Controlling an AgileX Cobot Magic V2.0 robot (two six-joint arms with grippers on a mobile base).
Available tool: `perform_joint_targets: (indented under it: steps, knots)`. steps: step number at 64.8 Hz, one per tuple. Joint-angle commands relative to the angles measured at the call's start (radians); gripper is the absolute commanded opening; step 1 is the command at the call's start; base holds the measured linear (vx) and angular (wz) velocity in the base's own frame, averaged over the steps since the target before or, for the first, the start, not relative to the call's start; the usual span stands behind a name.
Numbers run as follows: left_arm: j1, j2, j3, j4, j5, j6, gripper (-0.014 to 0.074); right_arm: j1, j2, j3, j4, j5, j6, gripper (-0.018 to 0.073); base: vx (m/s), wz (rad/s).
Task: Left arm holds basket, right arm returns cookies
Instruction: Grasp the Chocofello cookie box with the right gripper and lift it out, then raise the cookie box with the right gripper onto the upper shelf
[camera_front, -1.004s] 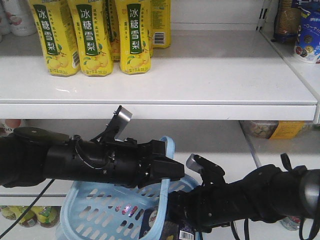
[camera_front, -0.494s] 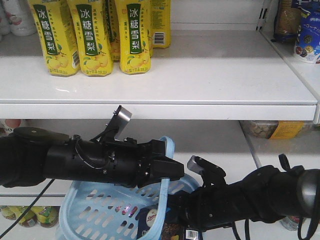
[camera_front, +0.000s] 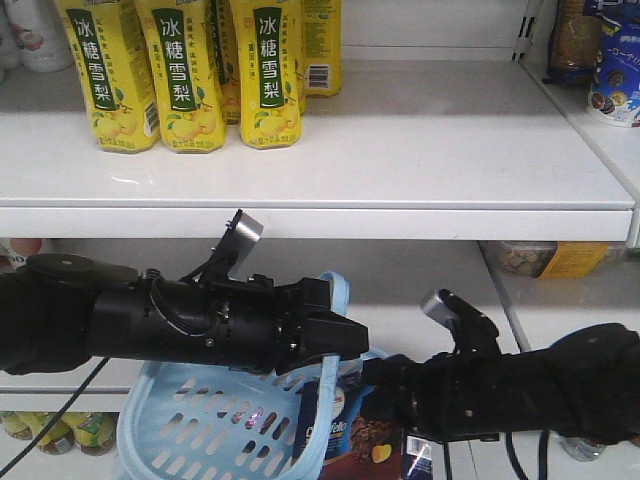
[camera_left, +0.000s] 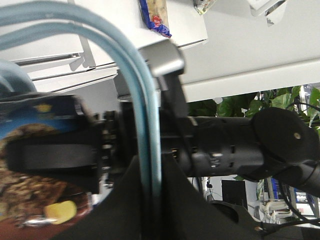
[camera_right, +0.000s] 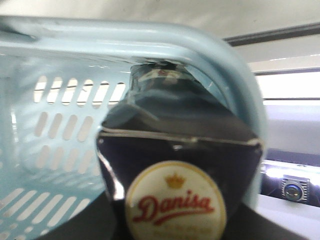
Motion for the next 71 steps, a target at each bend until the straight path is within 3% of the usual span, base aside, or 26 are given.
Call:
perform_joint_targets:
  steps: [1,11,29,42,55,71]
  knots:
    - [0.001,-0.051,-0.032,-0.058,0.006,0.047,-0.0006,-0.050,-0.112,0.006,0.005,0.059,-0.013,0.0126,0.00,0.00]
    - [0.001,-0.051,-0.032,-0.058,0.006,0.047,-0.0006,-0.107,-0.221,0.030,-0.042,0.107,-0.009,0.0130,0.00,0.00]
    - [0.001,-0.051,-0.032,-0.058,0.006,0.047,-0.0006,-0.207,-0.421,0.030,-0.285,0.234,0.110,0.0137,0.00,0.00]
    - [0.001,-0.051,-0.032,-0.058,0.006,0.047,-0.0006,-0.334,-0.602,0.027,-0.414,0.343,0.165,0.0142,0.00,0.00]
    - [0.001,-0.051,-0.032,-0.058,0.006,0.047,-0.0006,-0.426,-0.811,0.013,-0.437,0.461,0.163,0.0143,0.00,0.00]
    - [0.001,-0.051,-0.032,-0.058,0.006,0.047,-0.0006,-0.425,-0.923,-0.157,-0.451,0.466,0.167,0.0146,0.00,0.00]
